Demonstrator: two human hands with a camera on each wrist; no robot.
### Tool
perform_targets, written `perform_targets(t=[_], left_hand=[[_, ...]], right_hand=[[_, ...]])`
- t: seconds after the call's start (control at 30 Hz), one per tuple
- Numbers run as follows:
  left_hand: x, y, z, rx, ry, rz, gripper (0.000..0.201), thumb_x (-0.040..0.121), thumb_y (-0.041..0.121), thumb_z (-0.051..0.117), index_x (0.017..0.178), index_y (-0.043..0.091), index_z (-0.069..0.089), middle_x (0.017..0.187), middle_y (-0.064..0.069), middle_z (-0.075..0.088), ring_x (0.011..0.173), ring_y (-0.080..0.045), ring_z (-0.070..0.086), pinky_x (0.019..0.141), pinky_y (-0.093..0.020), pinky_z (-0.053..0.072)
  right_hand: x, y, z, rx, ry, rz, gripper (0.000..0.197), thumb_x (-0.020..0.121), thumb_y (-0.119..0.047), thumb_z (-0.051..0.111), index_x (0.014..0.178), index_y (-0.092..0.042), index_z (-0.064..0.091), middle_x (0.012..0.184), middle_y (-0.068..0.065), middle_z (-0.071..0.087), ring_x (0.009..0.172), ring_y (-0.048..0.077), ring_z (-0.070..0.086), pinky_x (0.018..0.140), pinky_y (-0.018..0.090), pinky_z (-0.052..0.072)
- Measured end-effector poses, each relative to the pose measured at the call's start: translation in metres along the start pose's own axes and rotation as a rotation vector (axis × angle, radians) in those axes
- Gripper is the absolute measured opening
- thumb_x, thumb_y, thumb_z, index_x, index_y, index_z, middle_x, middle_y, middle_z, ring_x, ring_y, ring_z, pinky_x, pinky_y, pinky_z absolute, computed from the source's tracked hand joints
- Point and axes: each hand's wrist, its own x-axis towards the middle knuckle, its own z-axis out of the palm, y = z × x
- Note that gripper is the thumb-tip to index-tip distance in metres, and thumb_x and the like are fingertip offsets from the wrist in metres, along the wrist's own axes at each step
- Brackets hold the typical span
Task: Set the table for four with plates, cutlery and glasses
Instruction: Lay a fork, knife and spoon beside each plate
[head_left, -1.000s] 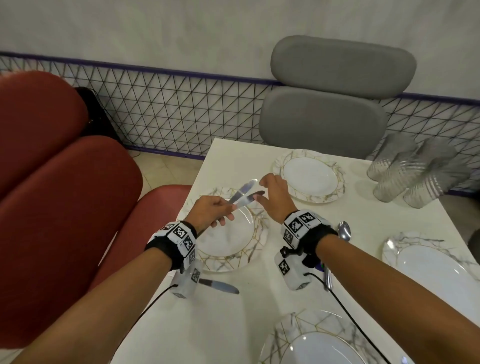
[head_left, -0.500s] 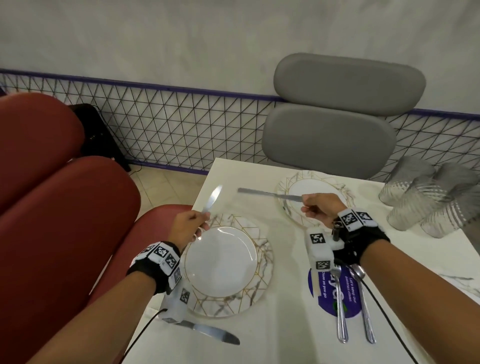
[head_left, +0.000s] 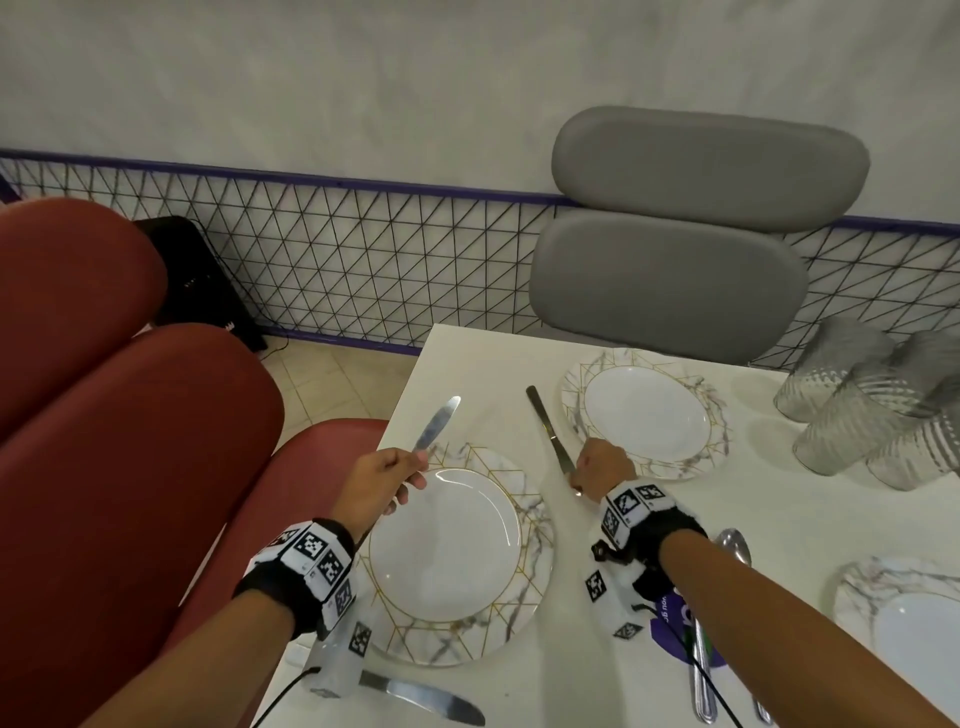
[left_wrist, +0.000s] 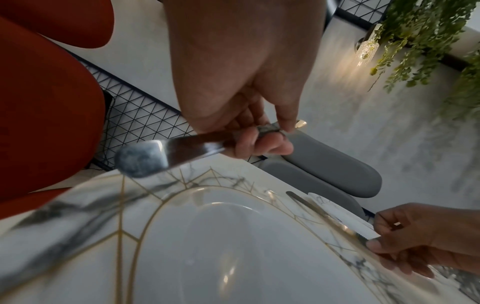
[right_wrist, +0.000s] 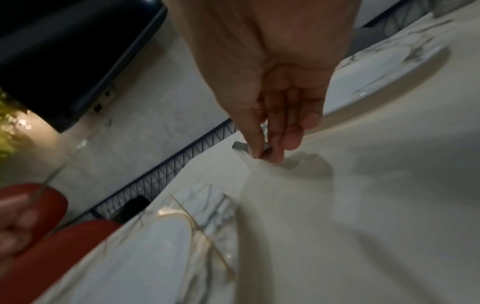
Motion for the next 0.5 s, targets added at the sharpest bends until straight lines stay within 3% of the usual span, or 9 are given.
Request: perform_targets(t=[0.03,0.1,0.17,0.27,0.37,0.43,0.5], left_hand=[[-0.001,0.000,-0.001,-0.003,0.006,0.006,0.028,0.090,0.028,0.060,0.088,0.001,0.067,0.070,-0.004,0.064,0.046,-0.008,0.045,0.042,-0.018,0.030],[-0.002,0.000,-0.003,-0.010,0.022,0.013,0.029,0.090,0.027,0.060,0.089,-0.001,0.066,0.071,-0.005,0.064,0.046,-0.008,0.045,0.042,-0.018,0.030],[-0.001,0.000,-0.005,-0.014,0.035,0.013,0.029,0.090,0.027,0.060,0.090,-0.001,0.066,0.072,-0.005,0.064,0.047,-0.009,0.044,0.042,-0.019,0.030],[0.001,-0.001,-0.005,-0.006,0.036,0.006,0.027,0.090,0.027,0.060,0.089,0.002,0.067,0.072,-0.005,0.064,0.050,-0.011,0.045,0.042,-0.019,0.031],[0.002,-0.004,-0.006,-0.007,0.041,-0.010,0.028,0.090,0.028,0.059,0.089,0.002,0.067,0.071,-0.004,0.063,0.051,-0.011,0.045,0.044,-0.020,0.031],[0.002,-0.005,-0.005,-0.004,0.040,-0.013,0.028,0.091,0.028,0.059,0.090,0.002,0.067,0.072,-0.004,0.063,0.052,-0.011,0.045,0.045,-0.021,0.031],[0.002,-0.004,-0.004,-0.006,0.036,-0.010,0.028,0.091,0.028,0.058,0.090,0.002,0.067,0.072,-0.004,0.063,0.053,-0.011,0.045,0.045,-0.021,0.031]], right_hand=[[0.000,0.001,0.003,-0.073,-0.027,-0.046,0.015,0.086,-0.019,0.059,0.093,-0.008,0.050,0.108,0.013,0.060,0.093,0.024,0.056,0.077,0.031,0.045],[-0.002,0.002,0.005,-0.190,-0.080,-0.150,0.018,0.087,-0.021,0.056,0.091,-0.012,0.041,0.090,0.006,0.056,0.084,0.023,0.053,0.072,0.031,0.044],[-0.004,0.006,0.005,-0.281,-0.083,-0.231,0.018,0.088,-0.022,0.054,0.089,-0.015,0.037,0.082,0.002,0.050,0.079,0.023,0.052,0.069,0.030,0.042],[-0.003,0.020,0.000,-0.300,0.031,-0.344,0.012,0.088,-0.025,0.054,0.094,-0.017,0.047,0.094,0.006,0.054,0.095,0.025,0.055,0.074,0.030,0.042],[0.001,0.033,-0.001,-0.402,0.154,-0.505,0.039,0.080,-0.034,0.064,0.117,-0.022,0.057,0.124,0.006,0.052,0.119,0.027,0.044,0.097,0.037,0.040],[0.001,0.036,0.000,-0.499,0.146,-0.564,0.054,0.066,-0.046,0.074,0.116,-0.031,0.060,0.132,0.007,0.051,0.122,0.035,0.045,0.102,0.047,0.036],[0.003,0.037,0.003,-0.624,0.045,-0.524,0.061,0.053,-0.061,0.076,0.109,-0.041,0.063,0.129,0.007,0.057,0.118,0.038,0.052,0.097,0.057,0.039]])
